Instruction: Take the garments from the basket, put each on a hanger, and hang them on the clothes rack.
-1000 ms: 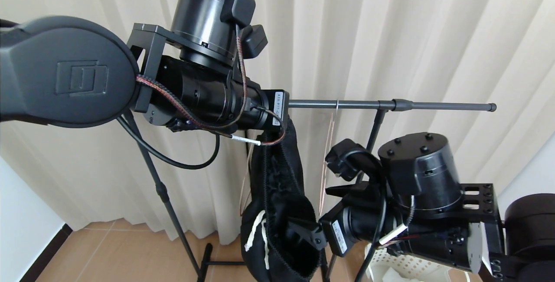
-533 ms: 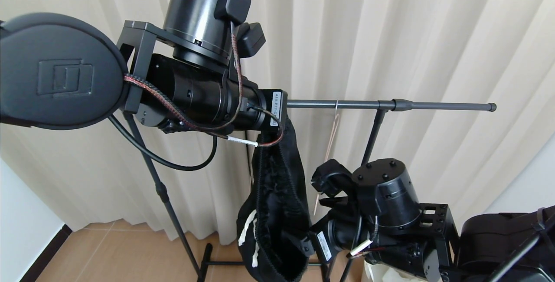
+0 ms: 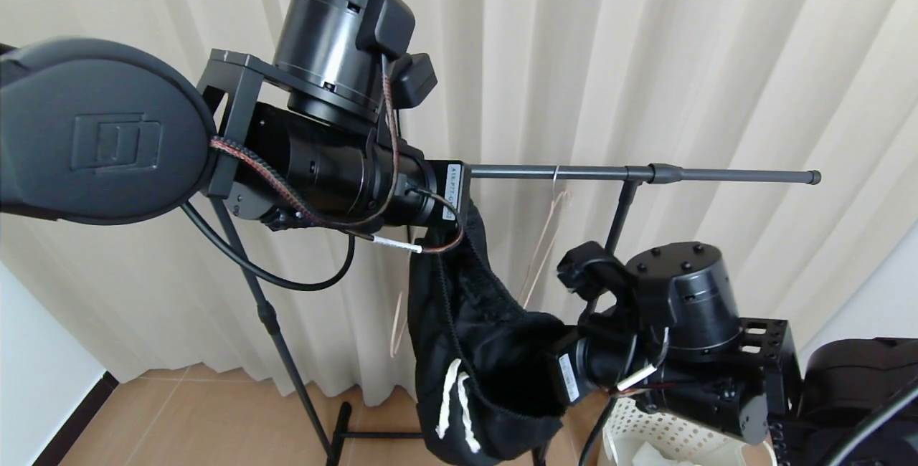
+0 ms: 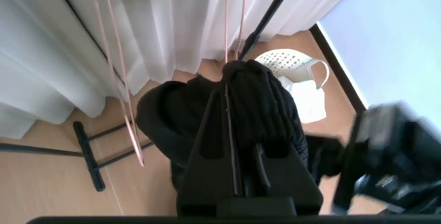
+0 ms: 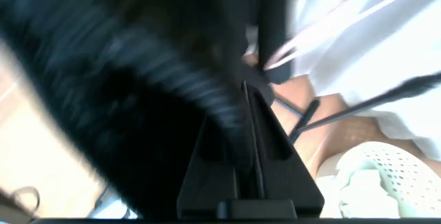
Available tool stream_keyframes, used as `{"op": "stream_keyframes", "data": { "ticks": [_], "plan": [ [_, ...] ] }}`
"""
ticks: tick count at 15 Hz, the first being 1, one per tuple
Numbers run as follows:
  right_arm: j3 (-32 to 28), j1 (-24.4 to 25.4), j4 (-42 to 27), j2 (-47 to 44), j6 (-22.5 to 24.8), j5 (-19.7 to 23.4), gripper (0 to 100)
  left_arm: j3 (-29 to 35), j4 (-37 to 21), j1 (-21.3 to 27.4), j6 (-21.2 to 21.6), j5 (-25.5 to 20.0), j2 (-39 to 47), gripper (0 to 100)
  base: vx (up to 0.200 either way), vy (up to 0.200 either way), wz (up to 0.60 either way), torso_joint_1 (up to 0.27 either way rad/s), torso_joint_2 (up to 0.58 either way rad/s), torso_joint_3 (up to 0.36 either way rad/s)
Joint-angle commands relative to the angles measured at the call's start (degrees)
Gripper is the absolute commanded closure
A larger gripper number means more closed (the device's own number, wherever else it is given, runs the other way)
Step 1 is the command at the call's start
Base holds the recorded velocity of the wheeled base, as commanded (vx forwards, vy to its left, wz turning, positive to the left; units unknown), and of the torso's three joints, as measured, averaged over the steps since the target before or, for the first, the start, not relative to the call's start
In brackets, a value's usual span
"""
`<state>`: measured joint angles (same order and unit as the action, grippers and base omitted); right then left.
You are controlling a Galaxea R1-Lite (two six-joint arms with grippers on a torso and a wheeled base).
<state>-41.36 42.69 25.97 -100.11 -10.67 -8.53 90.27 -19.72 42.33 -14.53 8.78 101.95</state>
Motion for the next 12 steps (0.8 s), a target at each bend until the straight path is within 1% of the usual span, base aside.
{"op": "stream_keyframes", "data": {
  "ticks": [1,2,4,6,9,10,12],
  "plan": [
    [-0.3,-4.0,0.0,4.2,0.1,0.1,100,-1.0,-0.5,-0.1,0.2,0.0,0.4,100,0.0,0.0,0.0,0.0,0.0,0.0],
    [-0.6,-5.5,0.0,5.2,0.1,0.1,100,-1.3,-0.8,-0.1,0.5,0.0,0.7,100,0.0,0.0,0.0,0.0,0.0,0.0],
    [-0.6,-6.5,0.0,6.1,0.0,0.0,100,-2.9,-0.8,-0.4,1.0,-0.1,1.1,100,0.0,0.0,0.0,0.0,0.0,0.0],
    [-0.5,-7.8,0.1,7.3,-0.5,-0.2,100,-7.6,-0.8,-0.4,1.3,-0.2,1.0,100,0.0,0.0,0.0,0.0,0.0,0.0],
    [-0.3,-8.4,0.0,8.6,-4.2,-1.0,100,-13.5,0.4,-0.3,1.6,-0.2,1.0,100,0.0,0.0,0.0,0.0,0.0,0.0],
    [-0.5,-8.5,0.0,8.5,-4.4,-1.4,100,-13.8,0.8,-0.3,1.7,-0.2,1.1,0,0.0,0.0,0.0,0.0,0.0,0.0],
    [-0.6,-8.6,0.0,8.5,-4.3,-1.7,100,-13.9,0.8,-0.1,2.1,-0.3,1.3,0,0.0,0.0,0.0,0.0,0.0,0.0]
  ]
}}
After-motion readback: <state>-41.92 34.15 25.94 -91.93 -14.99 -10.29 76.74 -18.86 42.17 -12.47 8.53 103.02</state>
